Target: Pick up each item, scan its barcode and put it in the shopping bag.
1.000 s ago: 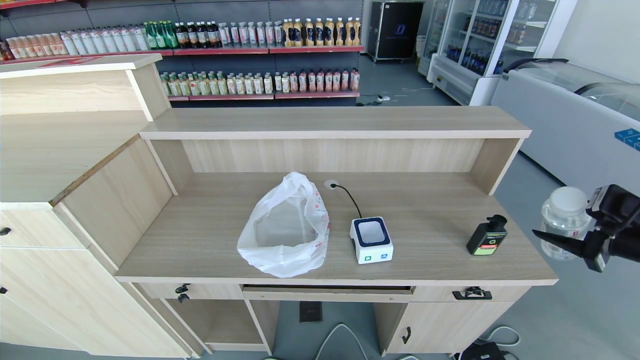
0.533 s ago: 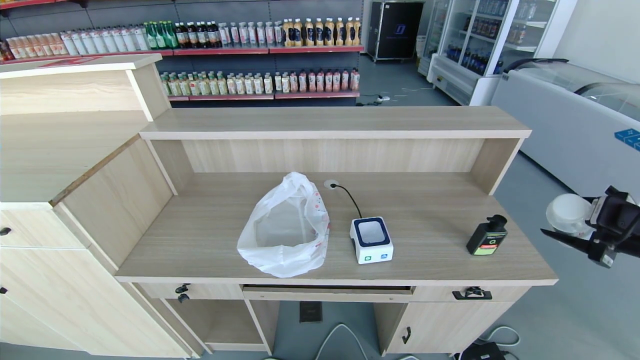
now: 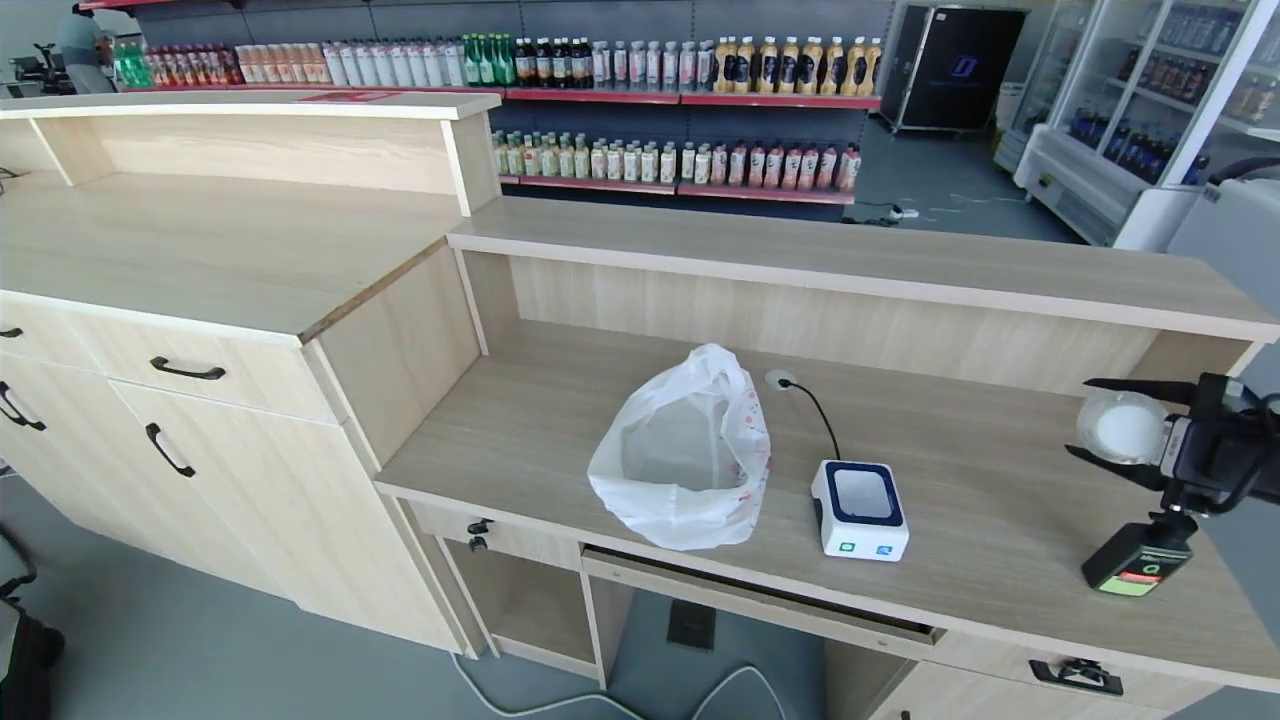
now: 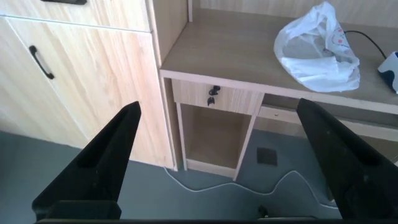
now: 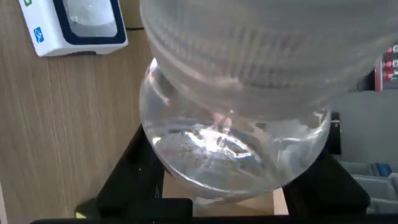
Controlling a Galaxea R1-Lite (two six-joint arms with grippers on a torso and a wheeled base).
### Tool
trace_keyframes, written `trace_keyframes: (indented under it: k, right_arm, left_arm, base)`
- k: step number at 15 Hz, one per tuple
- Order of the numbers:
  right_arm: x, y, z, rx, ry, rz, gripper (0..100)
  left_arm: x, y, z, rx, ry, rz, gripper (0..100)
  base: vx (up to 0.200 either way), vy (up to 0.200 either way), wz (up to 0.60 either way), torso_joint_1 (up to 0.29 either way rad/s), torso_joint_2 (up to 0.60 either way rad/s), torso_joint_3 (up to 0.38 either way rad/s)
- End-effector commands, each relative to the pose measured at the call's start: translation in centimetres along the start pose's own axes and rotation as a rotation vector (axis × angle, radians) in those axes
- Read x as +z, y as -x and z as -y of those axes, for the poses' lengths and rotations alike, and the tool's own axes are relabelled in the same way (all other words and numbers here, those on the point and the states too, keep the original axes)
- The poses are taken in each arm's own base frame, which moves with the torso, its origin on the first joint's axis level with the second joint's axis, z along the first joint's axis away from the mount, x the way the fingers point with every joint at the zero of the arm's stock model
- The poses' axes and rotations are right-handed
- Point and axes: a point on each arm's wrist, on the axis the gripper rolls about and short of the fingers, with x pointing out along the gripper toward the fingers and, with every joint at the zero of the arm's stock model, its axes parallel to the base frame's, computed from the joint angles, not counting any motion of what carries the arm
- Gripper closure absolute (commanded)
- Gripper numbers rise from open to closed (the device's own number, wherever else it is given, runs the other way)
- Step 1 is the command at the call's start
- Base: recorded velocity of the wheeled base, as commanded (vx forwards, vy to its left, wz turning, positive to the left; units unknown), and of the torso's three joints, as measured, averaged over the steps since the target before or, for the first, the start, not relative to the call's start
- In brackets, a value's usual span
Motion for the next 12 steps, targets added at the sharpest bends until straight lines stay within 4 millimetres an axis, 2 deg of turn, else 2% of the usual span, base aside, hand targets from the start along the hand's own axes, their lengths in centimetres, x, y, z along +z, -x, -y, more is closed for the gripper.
trace_keyframes:
  k: [1, 2, 3, 5, 12]
  right_arm:
    - [-0.2, -1.8, -0.5, 0.028, 0.026, 0.061, 100]
    - [-0.1, -2.3, -0.6, 0.033, 0.032, 0.077, 100]
    - [0.2, -3.9, -0.7, 0.034, 0.052, 0.125, 100]
    - [0.2, -5.7, -1.0, 0.029, 0.067, 0.162, 100]
    - [-0.7, -7.8, -3.2, 0.055, 0.065, 0.241, 100]
  left_arm:
    - [0.0, 0.0, 0.0, 0.000, 0.000, 0.000, 0]
    - [0.0, 0.0, 0.0, 0.000, 0.001, -0.002, 0]
    - [0.0, 0.0, 0.0, 0.000, 0.000, 0.000, 0]
    - [0.0, 0.0, 0.0, 0.000, 0.000, -0.002, 0]
    - [0.0, 0.0, 0.0, 0.000, 0.000, -0.002, 0]
  base:
    - [0.000, 0.000, 0.00, 0.000, 0.00, 0.000]
    - [0.000, 0.000, 0.00, 0.000, 0.00, 0.000]
    - [0.000, 0.000, 0.00, 0.000, 0.00, 0.000]
    - [0.000, 0.000, 0.00, 0.000, 0.00, 0.000]
    - [0.000, 0.000, 0.00, 0.000, 0.00, 0.000]
